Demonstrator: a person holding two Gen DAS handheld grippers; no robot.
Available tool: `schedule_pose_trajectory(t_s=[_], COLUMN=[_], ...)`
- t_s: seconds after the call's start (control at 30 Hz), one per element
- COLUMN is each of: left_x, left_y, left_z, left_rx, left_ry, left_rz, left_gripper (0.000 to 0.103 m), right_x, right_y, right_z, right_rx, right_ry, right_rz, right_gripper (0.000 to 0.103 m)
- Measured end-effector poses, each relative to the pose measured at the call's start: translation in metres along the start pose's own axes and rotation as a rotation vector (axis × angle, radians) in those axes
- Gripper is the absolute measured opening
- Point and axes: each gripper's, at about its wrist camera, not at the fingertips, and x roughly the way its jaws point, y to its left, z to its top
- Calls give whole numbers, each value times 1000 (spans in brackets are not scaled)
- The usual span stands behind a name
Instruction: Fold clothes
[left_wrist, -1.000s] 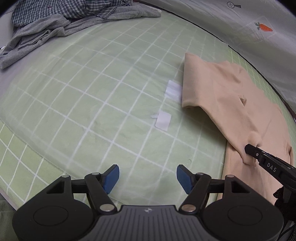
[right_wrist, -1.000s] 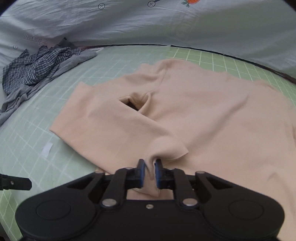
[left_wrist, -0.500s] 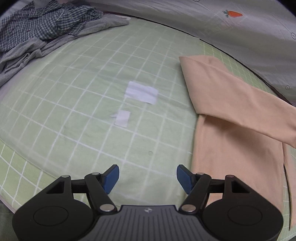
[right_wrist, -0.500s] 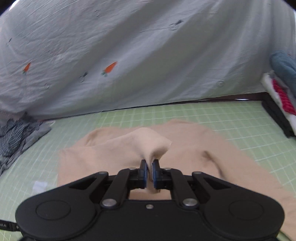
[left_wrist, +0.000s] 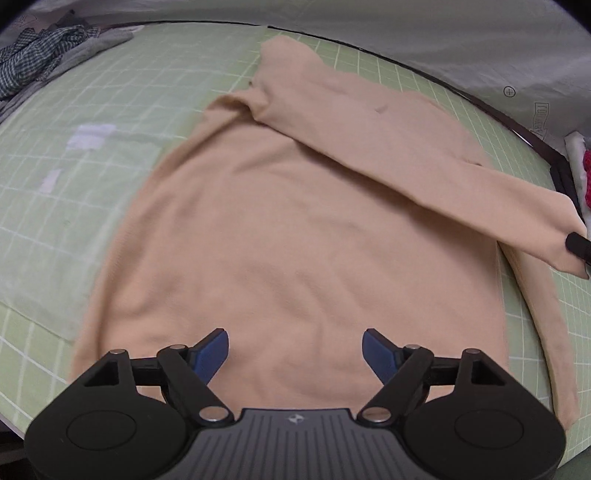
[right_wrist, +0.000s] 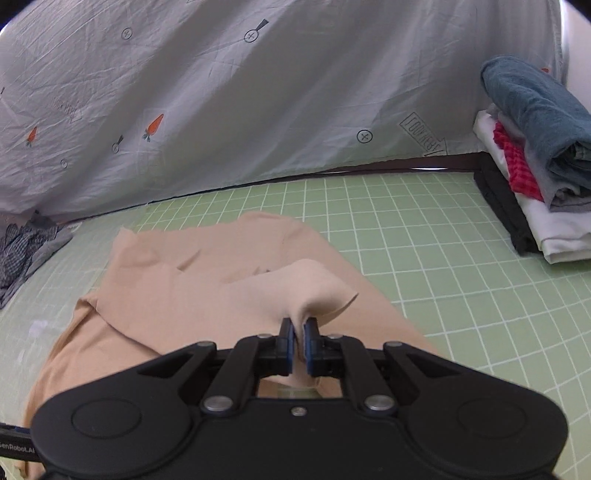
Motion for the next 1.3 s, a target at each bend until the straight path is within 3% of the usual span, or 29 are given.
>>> schedule_pose_trajectory(t_s=[0.2,0.33,0.5,0.53,0.57,0.63,0.77,1.03,1.3], left_x=[13,16,24,25,25,22,10,-40,-63], left_y=[-31,-33,-40,-42,-42,-39,-27,3,83], left_z=[-9,-2,6,6,5,3,-3,-38,-32], left_rx=[-10,-60,-84,-76,-73,-82,-130,-119,-46], left_ry=[-40,-25,7,13,14,9,-24,-203,-224], left_rz=[141,162,201,209,210,196,173,149,112], left_gripper=[91,94,98,98,98,98,98,98,98], right_x=[7,8,44,42,39,33,32,18,21], right_y=[-35,-65,-99,-99,-98,-97,-91,-64,17], right_z=[20,48,50,45,40,26,8,-17,-43], right_rx=[-60,-54,43,54,62,72,103,153,256], right_ry=[-24,-87,31,23,13,-5,37,56,139], right_rz=[56,-38,-81,-89,-99,-93,-49,-59,-46], right_gripper=[6,6,15,38,74,102,103,103,103])
